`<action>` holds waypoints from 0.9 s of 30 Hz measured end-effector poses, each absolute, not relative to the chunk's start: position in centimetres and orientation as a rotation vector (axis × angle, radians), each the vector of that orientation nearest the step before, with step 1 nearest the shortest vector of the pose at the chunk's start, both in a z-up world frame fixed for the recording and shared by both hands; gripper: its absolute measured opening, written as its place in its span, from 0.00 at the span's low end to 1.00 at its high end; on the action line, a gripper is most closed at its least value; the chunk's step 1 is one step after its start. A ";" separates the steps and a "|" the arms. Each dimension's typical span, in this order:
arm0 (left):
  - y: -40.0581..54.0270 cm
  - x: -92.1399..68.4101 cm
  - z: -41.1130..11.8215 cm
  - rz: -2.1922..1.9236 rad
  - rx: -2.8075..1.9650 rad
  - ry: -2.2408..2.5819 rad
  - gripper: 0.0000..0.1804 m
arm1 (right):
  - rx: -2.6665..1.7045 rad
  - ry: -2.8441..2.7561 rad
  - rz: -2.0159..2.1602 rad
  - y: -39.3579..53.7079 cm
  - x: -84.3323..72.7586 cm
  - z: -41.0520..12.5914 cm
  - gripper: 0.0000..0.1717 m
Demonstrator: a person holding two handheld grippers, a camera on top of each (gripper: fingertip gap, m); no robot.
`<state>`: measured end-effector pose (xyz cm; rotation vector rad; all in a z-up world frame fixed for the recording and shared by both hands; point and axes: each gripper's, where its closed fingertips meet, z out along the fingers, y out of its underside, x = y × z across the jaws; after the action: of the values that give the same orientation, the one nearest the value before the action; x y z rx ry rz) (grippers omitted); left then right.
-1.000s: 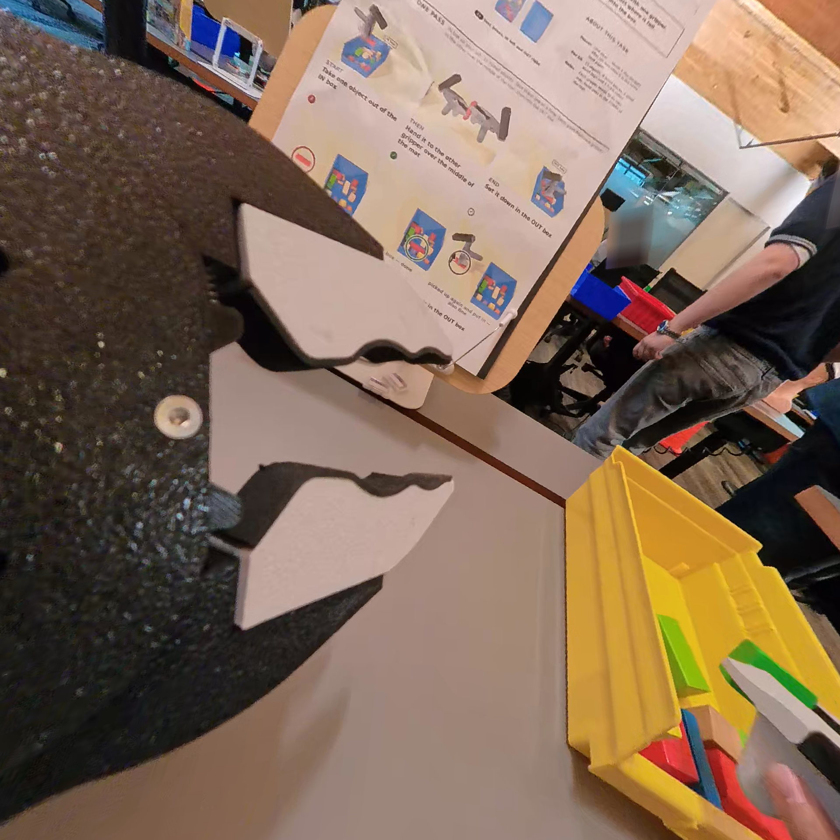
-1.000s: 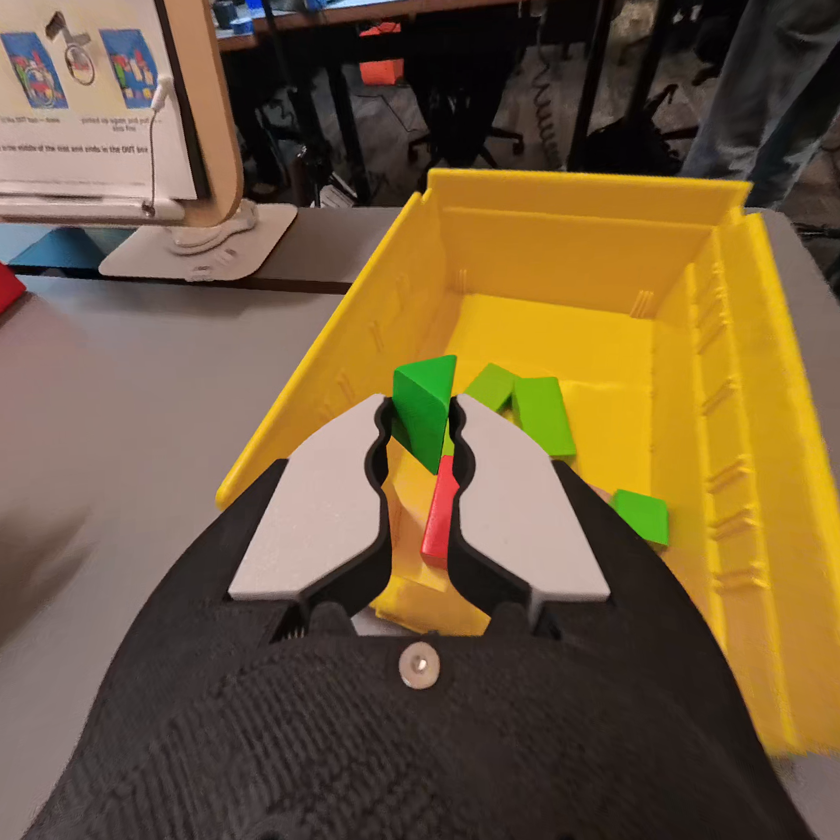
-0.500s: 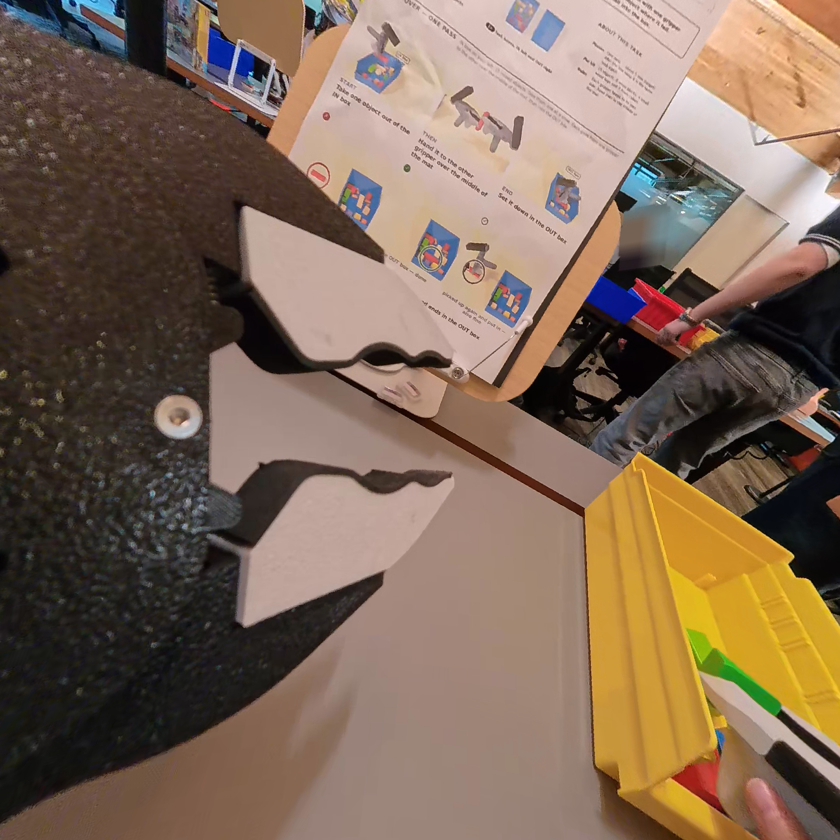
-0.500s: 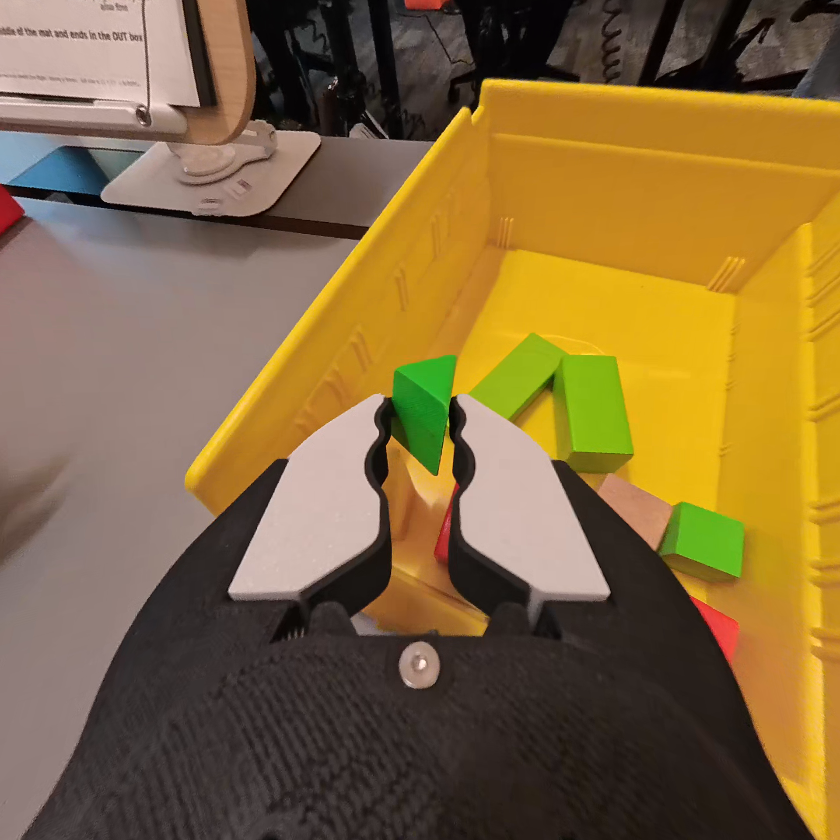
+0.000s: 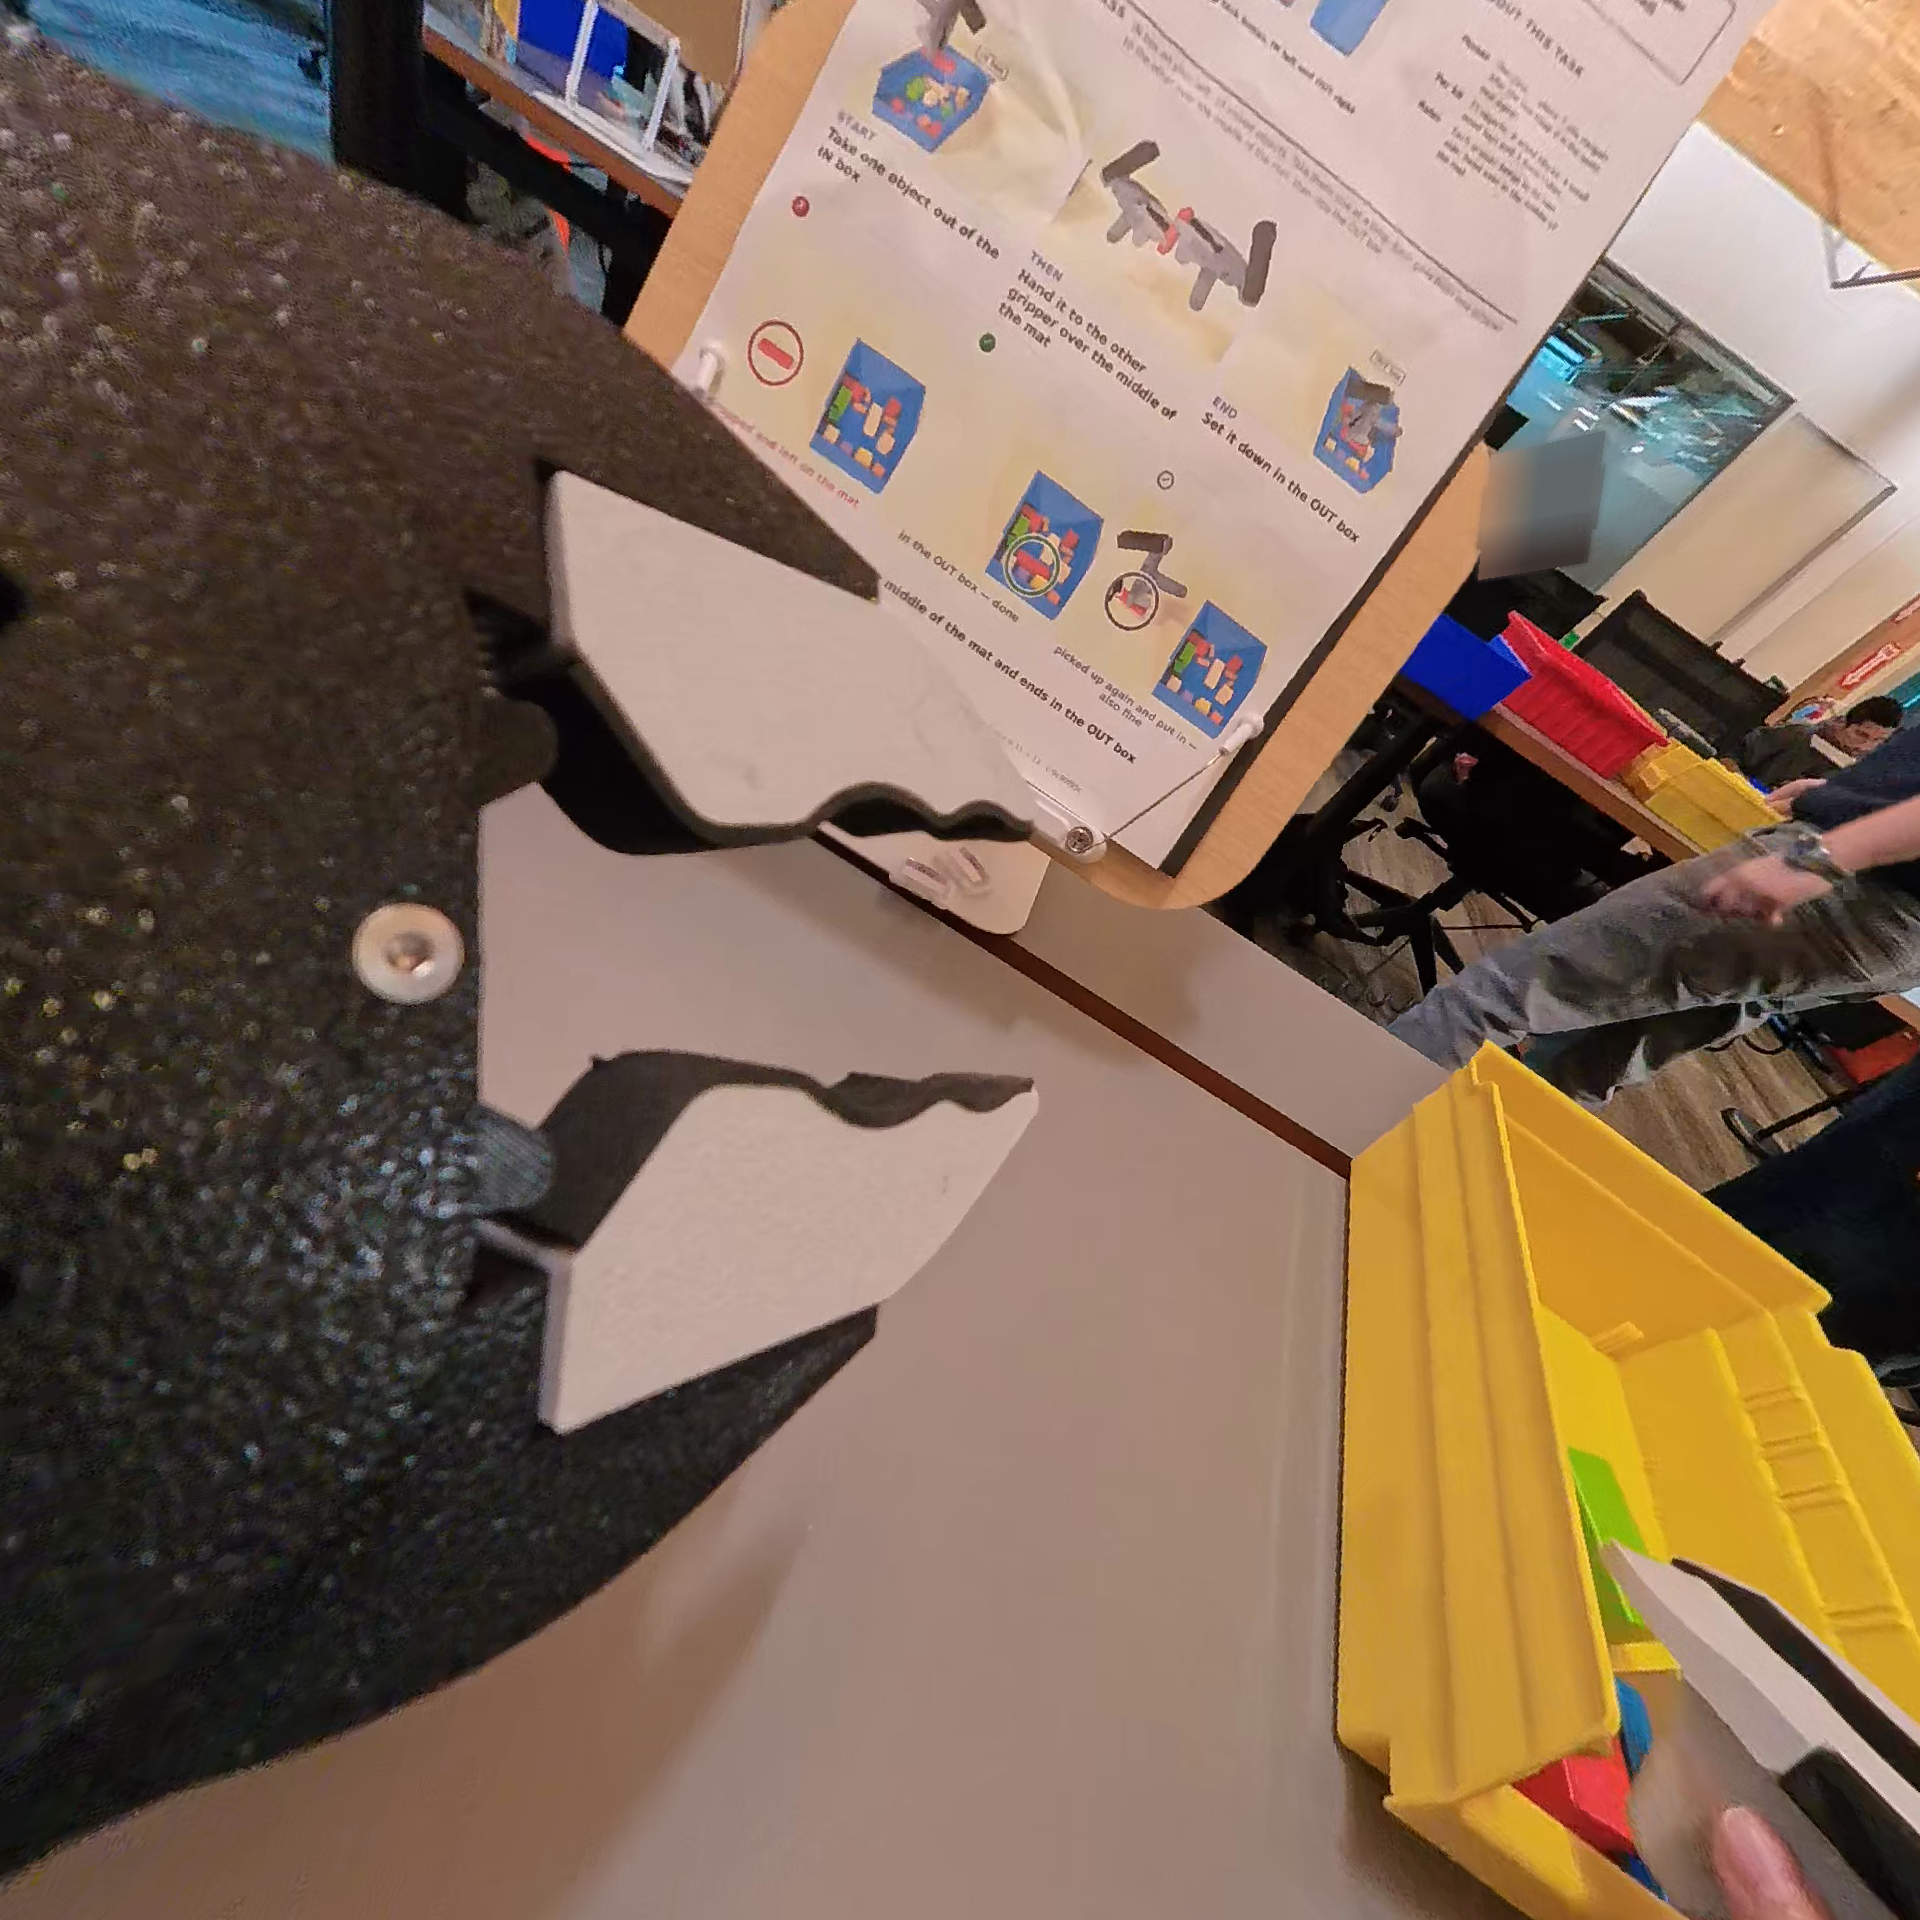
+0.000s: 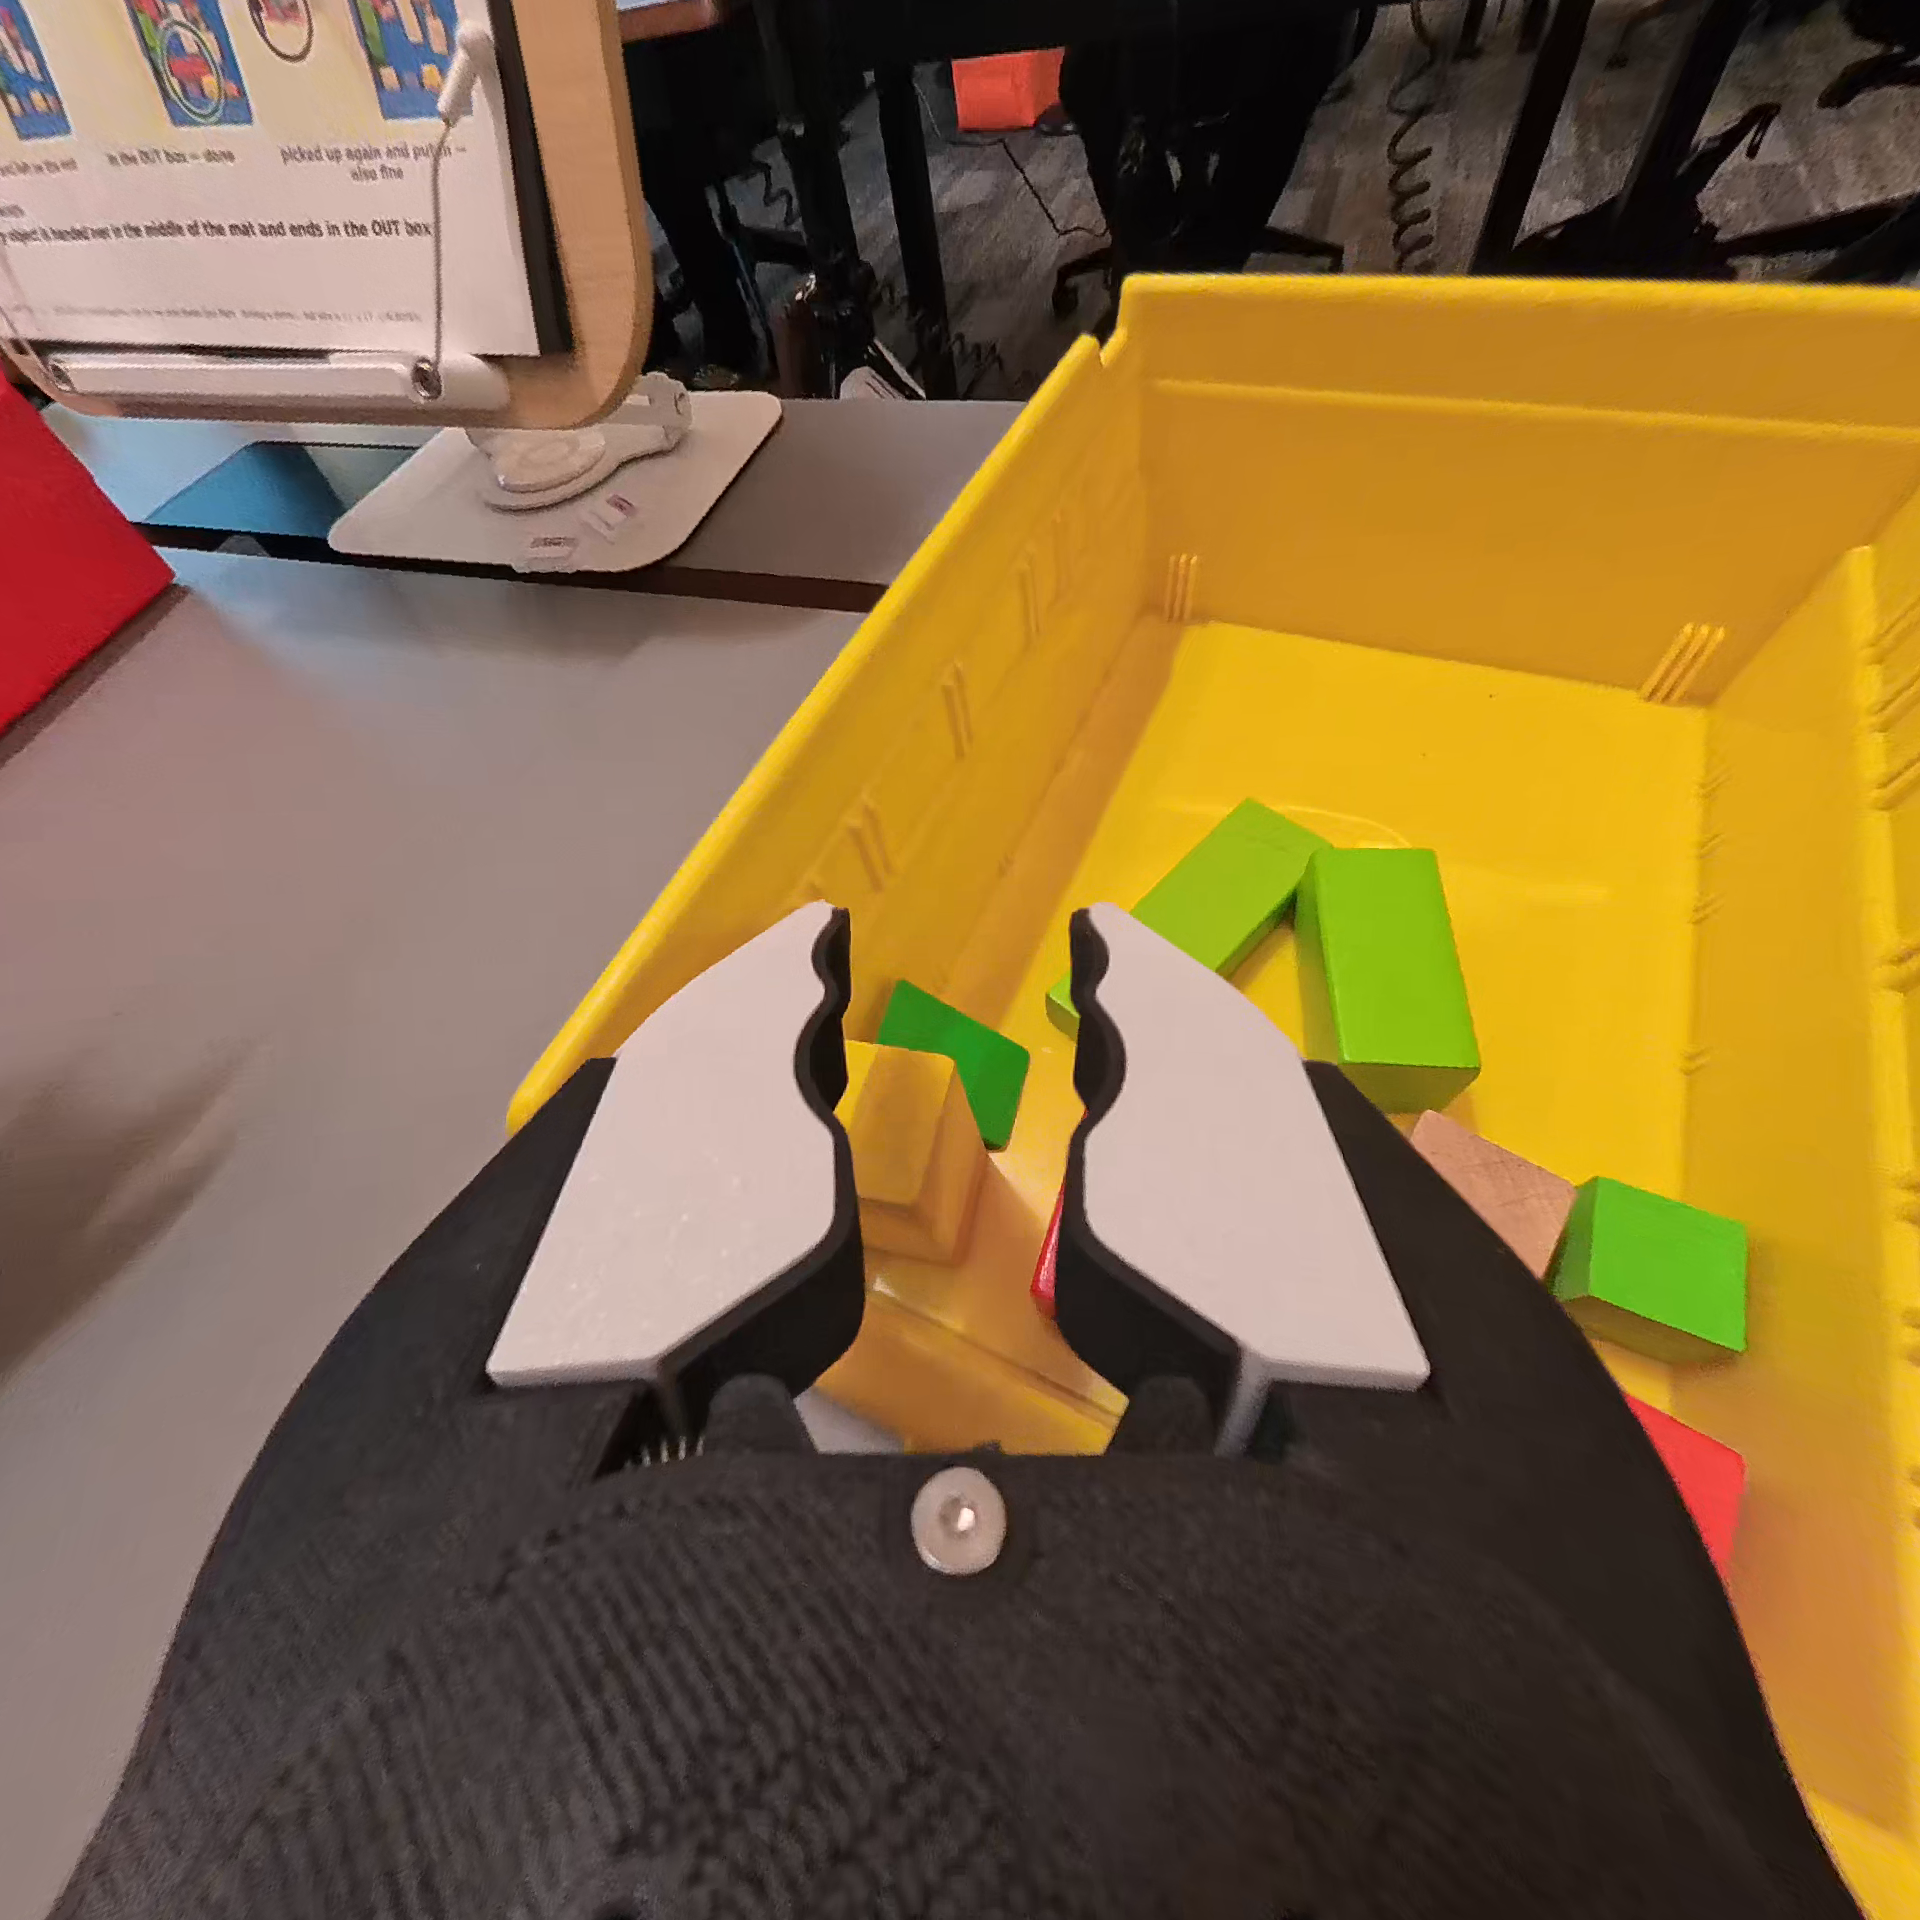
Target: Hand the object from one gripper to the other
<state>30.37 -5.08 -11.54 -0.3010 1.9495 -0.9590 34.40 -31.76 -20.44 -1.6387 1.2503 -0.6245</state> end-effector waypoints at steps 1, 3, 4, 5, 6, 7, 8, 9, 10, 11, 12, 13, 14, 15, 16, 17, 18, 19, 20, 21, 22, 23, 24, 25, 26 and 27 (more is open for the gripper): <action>-4.9 30.4 -11.5 -0.964 -0.316 1.951 0.23 | -1.634 1.244 -0.636 -31.7 34.4 -20.2 0.24; -4.2 30.6 -11.2 -0.972 -0.352 1.950 0.23 | -1.629 1.226 -0.655 -31.6 34.4 -19.7 0.24; -3.6 30.6 -11.0 -0.970 -0.377 1.949 0.23 | -1.632 1.218 -0.662 -31.5 34.4 -19.5 0.24; -2.7 30.7 -10.8 -0.966 -0.406 1.947 0.23 | -1.636 1.211 -0.670 -31.5 34.3 -19.3 0.24; -1.7 30.7 -10.6 -0.965 -0.441 1.945 0.23 | -1.642 1.203 -0.678 -31.4 34.3 -19.2 0.24; -0.5 30.6 -10.6 -0.974 -0.481 1.951 0.23 | -1.648 1.194 -0.690 -31.4 34.3 -19.0 0.24; 0.8 30.5 -10.7 -0.990 -0.521 1.969 0.23 | -1.652 1.188 -0.704 -31.4 34.3 -18.9 0.24; 2.2 30.3 -10.9 -1.000 -0.554 2.001 0.24 | -1.652 1.184 -0.718 -31.5 34.3 -18.8 0.23; 3.9 30.1 -11.3 -0.992 -0.586 2.039 0.23 | -1.651 1.182 -0.723 -31.5 34.3 -18.8 0.23; 6.0 30.2 -11.7 -0.958 -0.621 2.076 0.24 | -1.655 1.179 -0.717 -31.3 34.2 -18.8 0.23; 8.5 30.2 -12.2 -0.894 -0.660 2.123 0.24 | -1.662 1.175 -0.709 -31.2 34.2 -18.9 0.23; 11.1 30.1 -13.2 -0.805 -0.703 2.195 0.25 | -1.667 1.170 -0.707 -31.0 34.2 -18.9 0.23; 13.8 29.8 -14.4 -0.705 -0.747 2.290 0.26 | -1.673 1.165 -0.711 -31.0 34.2 -18.8 0.23; 16.3 29.5 -15.6 -0.615 -0.798 2.379 0.26 | -1.677 1.162 -0.717 -30.9 34.2 -18.8 0.23; 18.7 29.4 -16.8 -0.551 -0.887 2.445 0.27 | -1.683 1.160 -0.720 -30.9 34.2 -18.9 0.23; 20.6 29.4 -18.2 -0.519 -1.039 2.487 0.27 | -1.690 1.159 -0.719 -30.8 34.2 -19.0 0.23; 22.1 29.4 -19.6 -0.513 -1.246 2.511 0.28 | -1.696 1.158 -0.719 -30.7 34.2 -19.0 0.23; 23.3 29.1 -21.1 -0.510 -1.479 2.521 0.29 | -1.700 1.156 -0.721 -30.6 34.2 -19.1 0.23; 24.1 28.6 -22.4 -0.503 -1.709 2.508 0.35 | -1.705 1.154 -0.722 -30.6 34.2 -19.2 0.23; 24.6 28.5 -23.4 -0.521 -1.895 2.469 0.39 | -1.711 1.153 -0.724 -30.5 34.3 -19.3 0.23; 24.8 28.7 -24.1 -0.582 -2.013 2.408 0.39 | -1.718 1.154 -0.723 -30.5 34.3 -19.4 0.23; 25.1 29.1 -24.7 -0.634 -2.084 2.346 0.40 | -1.727 1.156 -0.718 -30.5 34.3 -19.6 0.23; 25.6 29.3 -25.3 -0.635 -2.144 2.290 0.42 | -1.736 1.159 -0.713 -30.4 34.2 -19.8 0.24; 26.3 29.3 -25.9 -0.602 -2.205 2.233 0.44 | -1.741 1.158 -0.711 -30.4 34.2 -19.8 0.24; 26.7 29.3 -26.3 -0.572 -2.266 2.172 0.43 | -1.741 1.154 -0.710 -30.3 34.2 -19.8 0.24; 26.8 29.2 -26.4 -0.573 -2.319 2.126 0.42 | -1.739 1.149 -0.708 -30.3 34.2 -19.7 0.24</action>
<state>29.23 26.76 -26.44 -2.3192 2.1257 -0.5734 34.17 -30.26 -19.73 -1.7393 1.1493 -0.7080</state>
